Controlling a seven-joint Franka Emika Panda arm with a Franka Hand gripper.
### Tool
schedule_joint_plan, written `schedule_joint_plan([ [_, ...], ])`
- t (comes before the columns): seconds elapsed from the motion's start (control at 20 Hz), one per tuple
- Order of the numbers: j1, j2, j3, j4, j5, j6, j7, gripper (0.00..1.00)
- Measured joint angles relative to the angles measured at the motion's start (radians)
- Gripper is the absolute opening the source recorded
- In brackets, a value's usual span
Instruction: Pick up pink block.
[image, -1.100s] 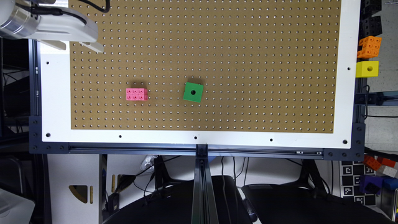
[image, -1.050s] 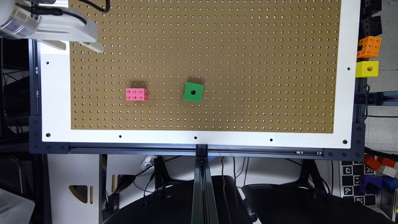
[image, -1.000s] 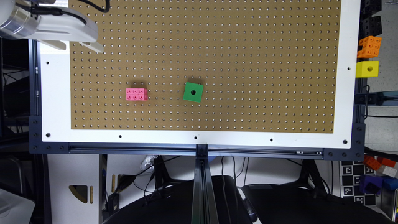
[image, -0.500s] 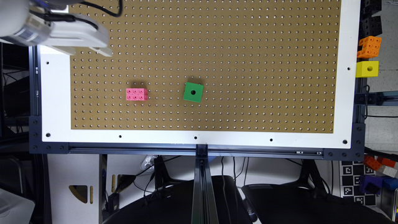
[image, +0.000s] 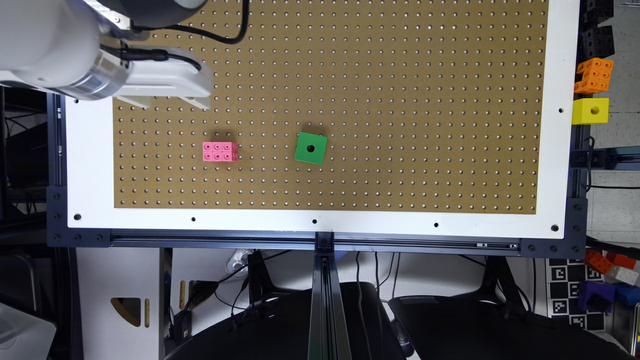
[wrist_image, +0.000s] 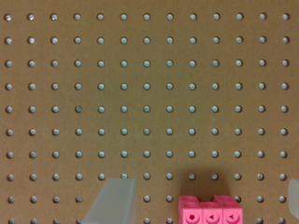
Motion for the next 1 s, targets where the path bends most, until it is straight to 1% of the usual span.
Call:
schedule_joint_plan([
  [0.1,0.007,0.005,0.006,0.008,0.0,0.001,0.012,1.0],
  [0.2,0.013,0.017,0.012,0.024,0.0,0.002,0.023,1.0],
  [0.3,0.016,0.035,0.013,0.045,0.0,0.002,0.026,1.0],
  [0.45,0.019,0.071,0.014,0.086,-0.0003,0.002,0.027,1.0],
  [0.6,0.019,0.096,0.014,0.111,-0.0005,0.002,0.028,1.0],
  [0.75,0.02,0.122,0.014,0.116,-0.001,0.009,0.028,1.0],
  [0.9,0.02,0.16,0.014,0.116,-0.0023,0.043,0.028,1.0],
  [1.0,0.02,0.175,0.014,0.117,-0.0027,0.058,0.028,1.0],
])
